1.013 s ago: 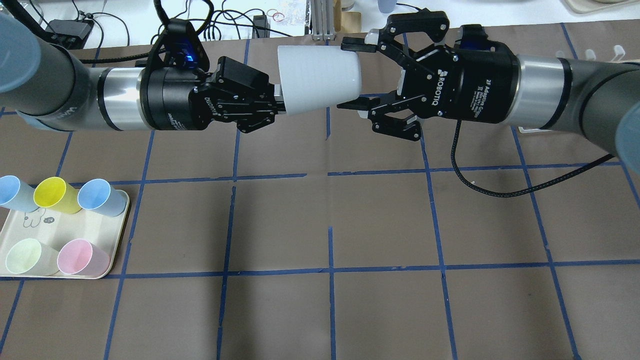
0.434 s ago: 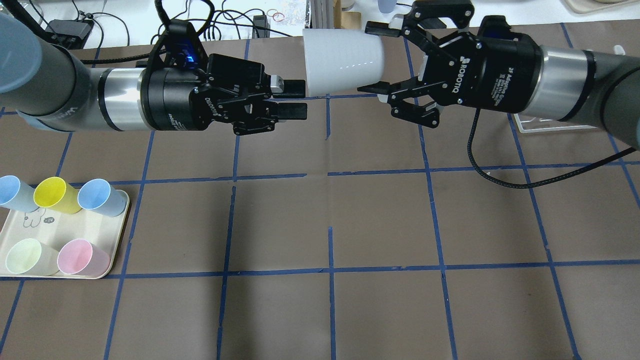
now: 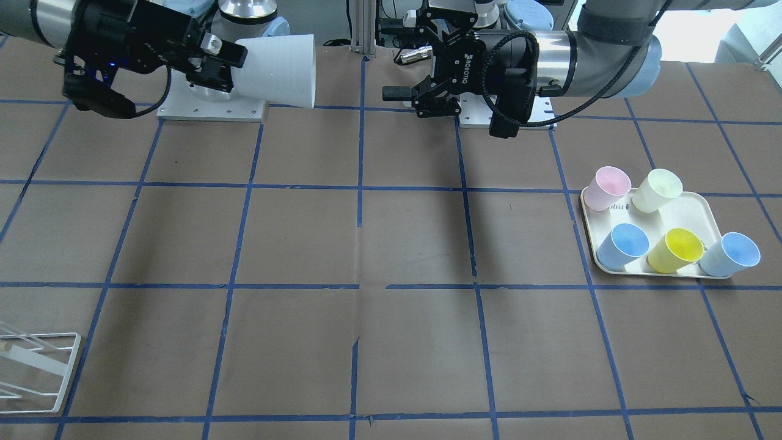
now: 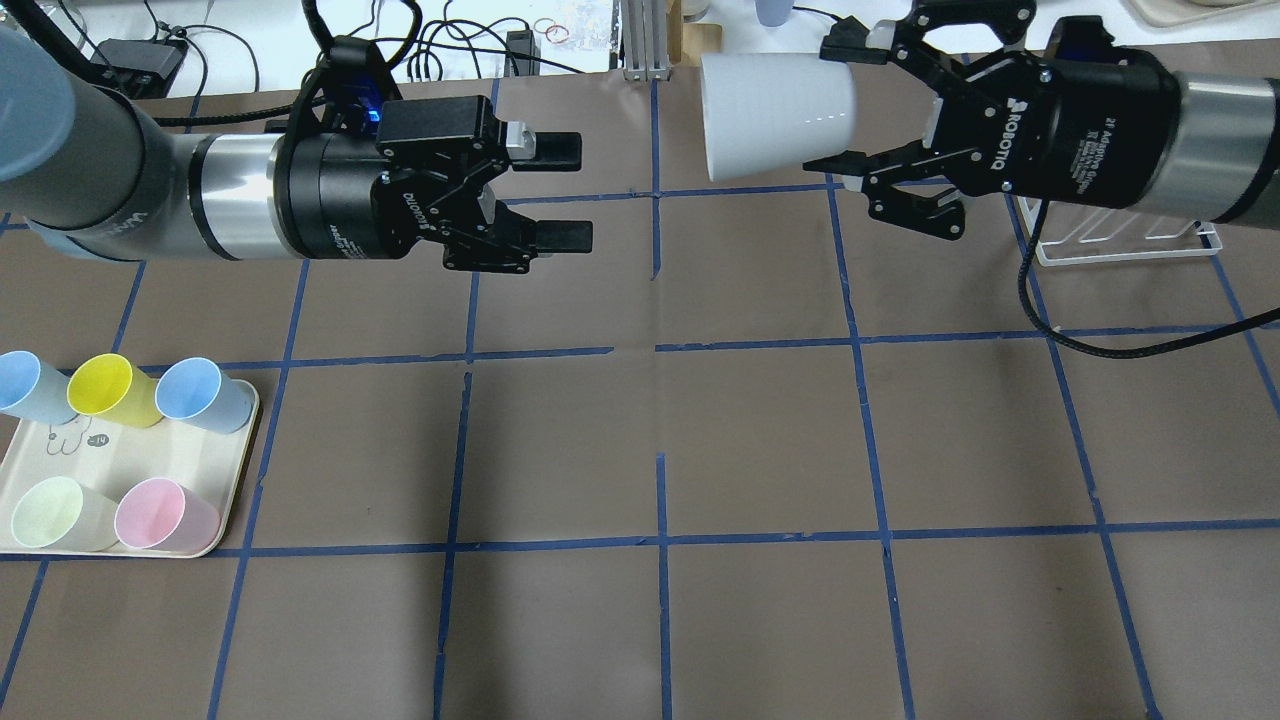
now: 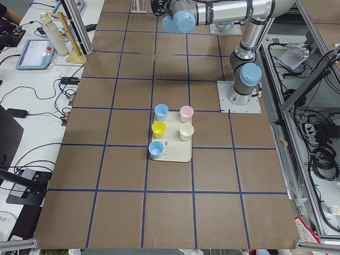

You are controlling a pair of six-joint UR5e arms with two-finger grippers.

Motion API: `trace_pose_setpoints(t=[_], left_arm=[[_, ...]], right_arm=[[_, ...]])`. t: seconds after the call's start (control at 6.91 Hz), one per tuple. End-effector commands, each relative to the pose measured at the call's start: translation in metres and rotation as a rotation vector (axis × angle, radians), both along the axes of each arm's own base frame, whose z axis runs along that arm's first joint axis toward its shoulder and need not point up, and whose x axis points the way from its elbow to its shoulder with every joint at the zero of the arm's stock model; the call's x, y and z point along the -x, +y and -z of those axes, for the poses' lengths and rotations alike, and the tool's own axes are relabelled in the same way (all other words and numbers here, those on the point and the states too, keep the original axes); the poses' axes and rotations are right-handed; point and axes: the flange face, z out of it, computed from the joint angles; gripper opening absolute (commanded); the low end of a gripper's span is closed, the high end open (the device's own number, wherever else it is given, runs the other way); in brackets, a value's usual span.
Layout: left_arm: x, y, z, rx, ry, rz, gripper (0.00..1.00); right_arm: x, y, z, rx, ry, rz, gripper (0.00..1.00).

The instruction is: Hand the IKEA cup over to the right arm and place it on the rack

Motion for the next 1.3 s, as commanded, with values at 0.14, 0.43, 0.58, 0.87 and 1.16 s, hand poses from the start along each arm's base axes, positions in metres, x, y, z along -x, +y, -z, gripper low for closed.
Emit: trace_pose_setpoints(t=[0.14, 0.43, 0.58, 0.87, 1.16], left_arm=[[-0.016, -0.010, 0.009, -0.046, -0.027, 0.038, 1.00], [-0.022, -0.026, 0.019, -0.111, -0.131, 0.107, 1.00], [-0.025, -0.031, 0.025, -0.152, -0.209, 0.139, 1.00], [-0.033, -0.051, 0.043, -0.244, -0.485, 0.183, 1.00], [-0.052, -0.062, 0.055, -0.216, -0.775, 0.214, 1.00]], right_arm=[[0.067, 0.003, -0.029, 0.073, 0.507, -0.130, 0.10], [0.087, 0.004, -0.041, 0.198, 0.844, -0.256, 0.08], [0.100, 0.006, -0.040, 0.266, 1.013, -0.360, 0.06], [0.129, -0.001, -0.041, 0.387, 1.314, -0.537, 0.05], [0.159, -0.039, -0.025, 0.482, 1.465, -0.614, 0.05]])
